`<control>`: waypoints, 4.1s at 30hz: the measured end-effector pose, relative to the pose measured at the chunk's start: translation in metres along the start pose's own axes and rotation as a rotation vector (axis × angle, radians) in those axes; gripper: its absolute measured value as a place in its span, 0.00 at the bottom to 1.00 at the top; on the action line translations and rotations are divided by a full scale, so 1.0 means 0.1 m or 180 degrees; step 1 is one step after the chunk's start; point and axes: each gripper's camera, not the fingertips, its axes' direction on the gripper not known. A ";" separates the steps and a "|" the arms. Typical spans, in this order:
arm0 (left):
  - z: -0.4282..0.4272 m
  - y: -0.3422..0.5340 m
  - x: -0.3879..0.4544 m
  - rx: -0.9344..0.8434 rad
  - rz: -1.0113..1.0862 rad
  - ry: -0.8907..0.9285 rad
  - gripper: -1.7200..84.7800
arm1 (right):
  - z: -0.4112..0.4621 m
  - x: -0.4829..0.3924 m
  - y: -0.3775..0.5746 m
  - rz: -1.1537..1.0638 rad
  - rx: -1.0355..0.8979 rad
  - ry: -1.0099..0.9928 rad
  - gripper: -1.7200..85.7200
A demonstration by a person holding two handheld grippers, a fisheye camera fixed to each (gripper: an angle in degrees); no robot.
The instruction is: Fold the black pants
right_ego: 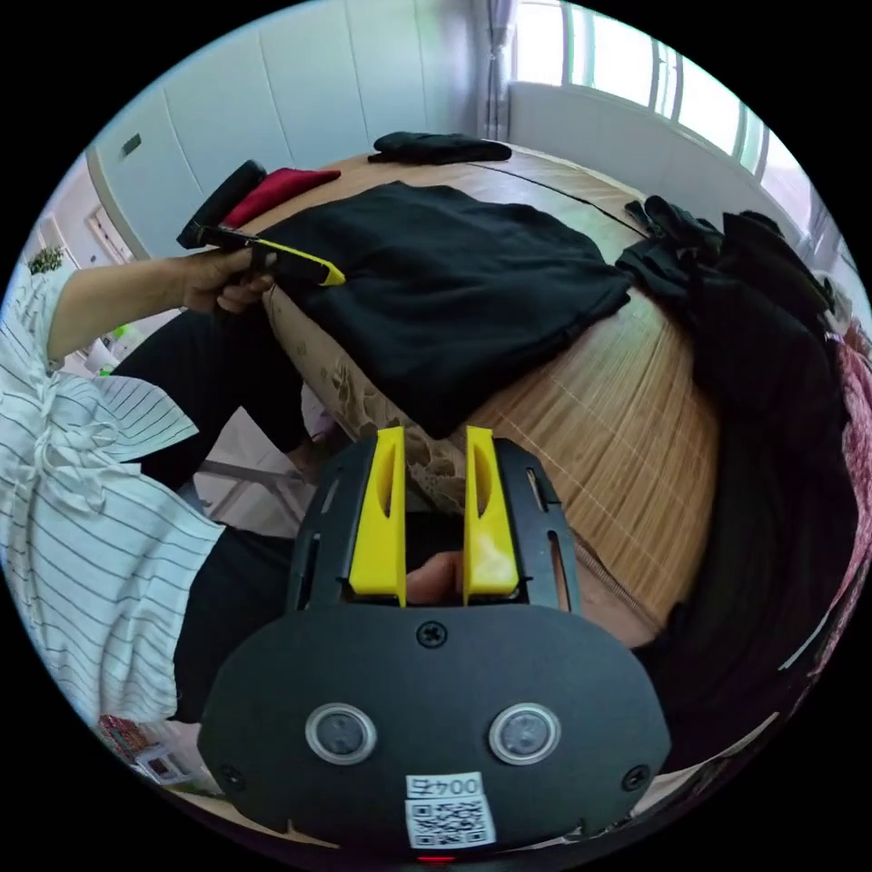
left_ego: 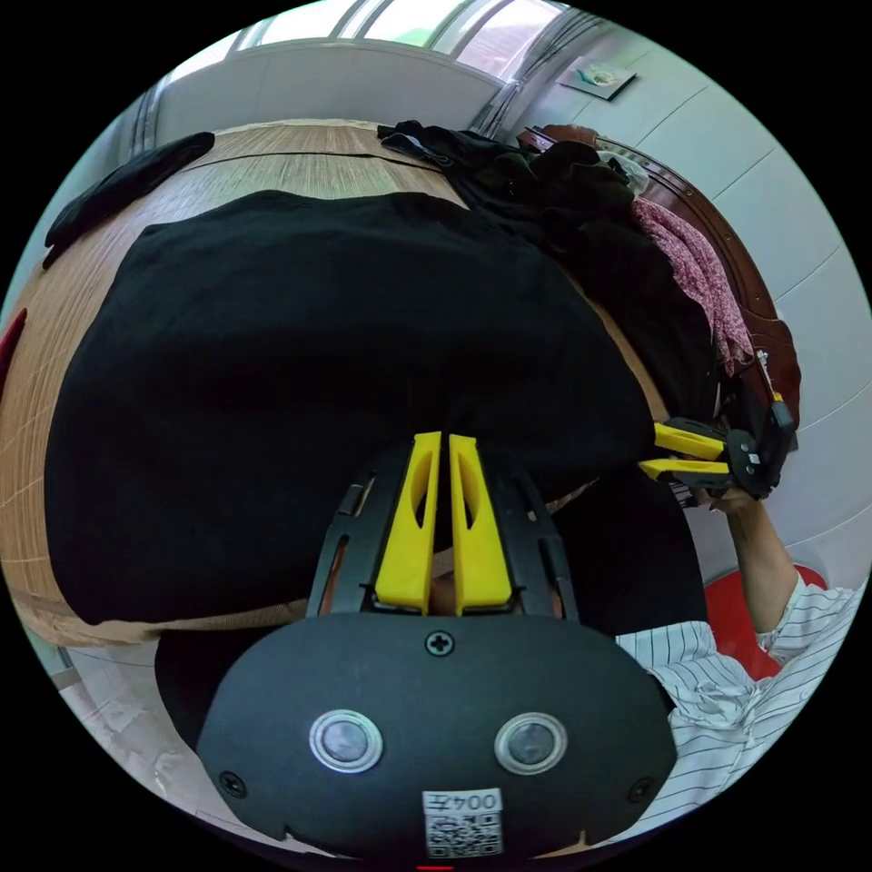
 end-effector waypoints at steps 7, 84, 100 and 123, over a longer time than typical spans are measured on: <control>-0.01 0.16 -0.33 0.0040 -0.0022 0.0120 0.03 | 0.26 0.29 0.26 0.0438 0.0105 -0.0145 0.05; -2.33 1.95 -0.01 0.1302 0.0554 -0.0910 0.13 | 3.49 -0.55 -2.31 0.0941 -0.0359 -0.1570 0.03; -2.53 0.66 0.45 -0.0065 0.1935 -0.0081 0.07 | 3.52 -0.60 -1.85 0.0528 -0.0094 -0.1349 0.02; -2.17 -0.11 1.57 -0.0177 0.1483 -0.0160 0.10 | 4.07 -0.76 -1.55 0.0353 -0.0553 0.0258 0.02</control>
